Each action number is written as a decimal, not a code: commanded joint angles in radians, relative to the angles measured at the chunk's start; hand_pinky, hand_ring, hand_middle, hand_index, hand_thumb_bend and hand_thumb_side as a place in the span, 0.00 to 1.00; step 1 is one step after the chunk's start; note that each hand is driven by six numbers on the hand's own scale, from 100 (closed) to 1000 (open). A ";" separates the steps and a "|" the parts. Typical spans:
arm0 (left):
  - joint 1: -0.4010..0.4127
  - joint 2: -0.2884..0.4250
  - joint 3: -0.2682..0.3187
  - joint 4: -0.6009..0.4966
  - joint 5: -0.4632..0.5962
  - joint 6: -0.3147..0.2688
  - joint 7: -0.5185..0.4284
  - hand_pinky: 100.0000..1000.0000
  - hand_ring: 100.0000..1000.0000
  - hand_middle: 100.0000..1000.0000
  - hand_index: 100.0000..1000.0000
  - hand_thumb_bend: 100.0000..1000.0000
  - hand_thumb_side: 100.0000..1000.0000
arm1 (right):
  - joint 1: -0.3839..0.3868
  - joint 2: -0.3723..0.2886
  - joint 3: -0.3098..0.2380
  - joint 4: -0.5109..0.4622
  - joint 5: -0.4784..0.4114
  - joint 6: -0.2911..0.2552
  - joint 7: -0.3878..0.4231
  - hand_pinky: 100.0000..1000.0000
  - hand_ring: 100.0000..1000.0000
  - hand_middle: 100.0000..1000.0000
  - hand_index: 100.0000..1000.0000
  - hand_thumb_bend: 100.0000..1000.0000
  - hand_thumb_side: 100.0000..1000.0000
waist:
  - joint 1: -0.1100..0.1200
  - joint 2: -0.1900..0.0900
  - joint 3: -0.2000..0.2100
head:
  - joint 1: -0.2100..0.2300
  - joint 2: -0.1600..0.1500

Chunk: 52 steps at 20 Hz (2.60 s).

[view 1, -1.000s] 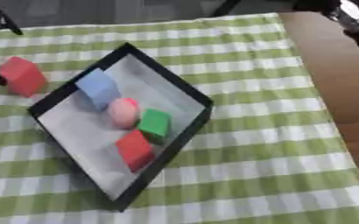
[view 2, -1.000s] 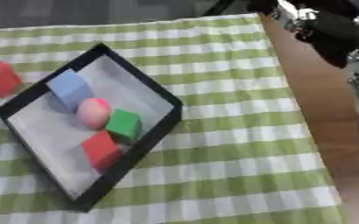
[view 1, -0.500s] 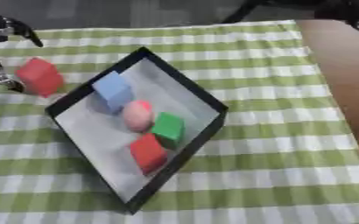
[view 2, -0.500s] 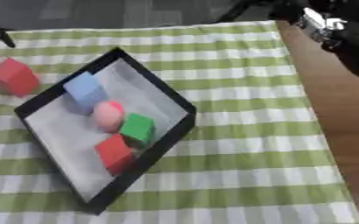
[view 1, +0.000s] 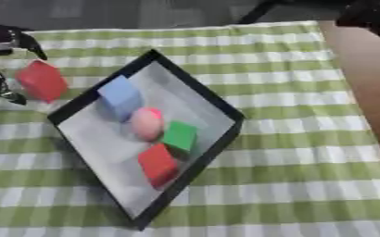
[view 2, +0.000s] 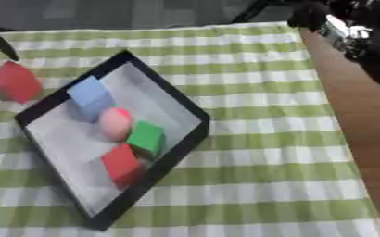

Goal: Pick up objects on the table and place them in the box.

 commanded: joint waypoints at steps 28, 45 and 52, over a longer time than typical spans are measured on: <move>-0.014 -0.026 0.034 0.062 -0.174 -0.071 0.139 0.76 0.67 0.51 0.68 0.62 0.00 | -0.023 -0.018 -0.005 0.010 0.018 -0.002 0.018 0.88 0.68 0.56 0.73 0.12 0.25 | -0.009 0.018 -0.013 | 0.013 -0.033; -0.038 -0.009 0.042 0.027 -0.084 -0.026 0.193 0.65 0.54 0.40 0.55 0.39 0.00 | -0.006 -0.014 -0.007 0.018 -0.006 -0.005 0.012 0.88 0.68 0.56 0.73 0.10 0.25 | -0.014 -0.041 0.001 | -0.069 0.041; -0.046 0.003 0.024 -0.017 -0.023 -0.012 0.156 0.65 0.55 0.41 0.55 0.38 0.00 | 0.004 -0.011 -0.007 0.020 -0.024 -0.006 0.006 0.88 0.68 0.56 0.73 0.12 0.25 | -0.014 -0.080 0.016 | -0.098 0.077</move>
